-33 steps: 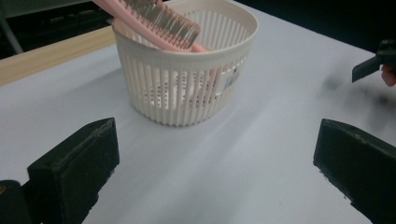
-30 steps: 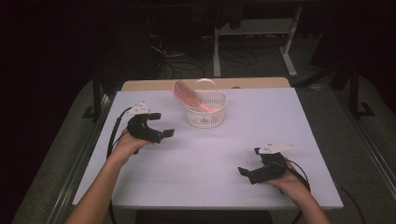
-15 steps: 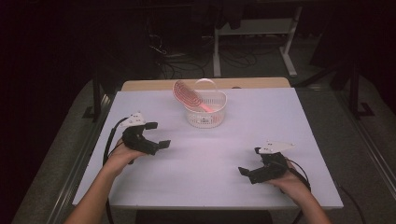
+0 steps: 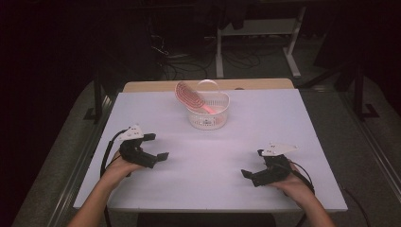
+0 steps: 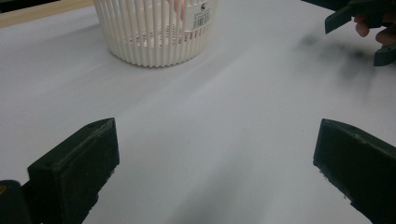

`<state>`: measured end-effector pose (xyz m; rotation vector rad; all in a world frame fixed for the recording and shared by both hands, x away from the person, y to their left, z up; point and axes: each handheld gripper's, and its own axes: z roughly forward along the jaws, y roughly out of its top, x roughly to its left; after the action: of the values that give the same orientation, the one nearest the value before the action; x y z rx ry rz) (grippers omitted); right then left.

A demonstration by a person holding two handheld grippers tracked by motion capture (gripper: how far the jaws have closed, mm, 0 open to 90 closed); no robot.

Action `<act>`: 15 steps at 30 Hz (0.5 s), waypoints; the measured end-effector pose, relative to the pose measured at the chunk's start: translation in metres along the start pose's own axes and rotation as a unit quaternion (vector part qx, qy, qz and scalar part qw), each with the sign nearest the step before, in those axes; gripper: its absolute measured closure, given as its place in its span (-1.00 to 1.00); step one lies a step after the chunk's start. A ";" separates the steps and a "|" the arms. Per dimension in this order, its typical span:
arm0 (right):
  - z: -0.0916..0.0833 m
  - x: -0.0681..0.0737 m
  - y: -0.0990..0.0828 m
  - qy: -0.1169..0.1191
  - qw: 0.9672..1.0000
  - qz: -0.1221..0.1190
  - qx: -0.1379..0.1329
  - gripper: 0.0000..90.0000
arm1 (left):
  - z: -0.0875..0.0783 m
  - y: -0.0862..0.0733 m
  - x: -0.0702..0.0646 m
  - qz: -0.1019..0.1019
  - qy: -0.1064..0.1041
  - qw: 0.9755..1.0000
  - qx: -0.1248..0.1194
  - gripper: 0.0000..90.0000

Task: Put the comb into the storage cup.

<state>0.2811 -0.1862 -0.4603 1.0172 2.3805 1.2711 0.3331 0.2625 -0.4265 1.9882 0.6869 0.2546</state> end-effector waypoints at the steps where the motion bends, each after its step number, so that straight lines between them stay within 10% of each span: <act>1: 0.000 0.000 0.000 0.000 1.000 0.000 0.000 -0.99 | -0.001 -0.001 -0.001 0.001 0.000 1.000 0.001 -0.99; 15: 0.000 0.000 0.000 -0.001 1.000 0.003 0.000 -0.99 | -0.010 -0.024 -0.012 0.012 0.005 1.000 0.014 -0.99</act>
<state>0.2810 -0.1867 -0.4603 1.0248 2.3773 1.2713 0.3102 0.2717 -0.4406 2.0248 0.6774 0.2702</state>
